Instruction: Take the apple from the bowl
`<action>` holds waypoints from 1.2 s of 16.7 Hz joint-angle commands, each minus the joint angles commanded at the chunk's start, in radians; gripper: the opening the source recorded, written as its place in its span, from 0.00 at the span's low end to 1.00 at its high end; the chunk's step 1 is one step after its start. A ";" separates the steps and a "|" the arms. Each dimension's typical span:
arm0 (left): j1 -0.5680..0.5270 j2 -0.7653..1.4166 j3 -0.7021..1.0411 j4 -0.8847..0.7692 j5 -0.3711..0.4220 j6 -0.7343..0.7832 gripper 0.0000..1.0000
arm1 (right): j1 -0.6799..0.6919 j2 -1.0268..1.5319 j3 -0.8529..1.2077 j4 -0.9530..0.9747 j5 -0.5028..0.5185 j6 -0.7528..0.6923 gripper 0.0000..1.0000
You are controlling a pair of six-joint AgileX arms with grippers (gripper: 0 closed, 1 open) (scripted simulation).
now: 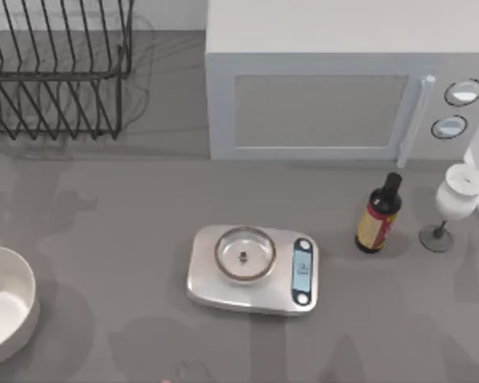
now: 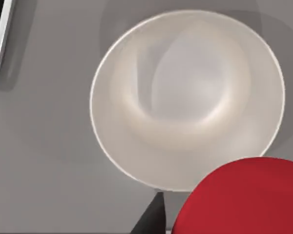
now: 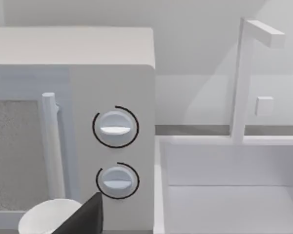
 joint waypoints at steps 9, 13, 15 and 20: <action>-0.004 -0.042 0.216 -0.221 0.000 -0.005 0.00 | 0.000 0.000 0.000 0.000 0.000 0.000 1.00; -0.037 -0.002 0.222 -0.191 0.000 -0.040 0.00 | 0.000 0.000 0.000 0.000 0.000 0.000 1.00; -0.114 0.071 0.234 -0.139 0.000 -0.115 0.00 | 0.000 0.000 0.000 0.000 0.000 0.000 1.00; -0.403 0.297 0.256 0.042 0.002 -0.398 0.00 | 0.000 0.000 0.000 0.000 0.000 0.000 1.00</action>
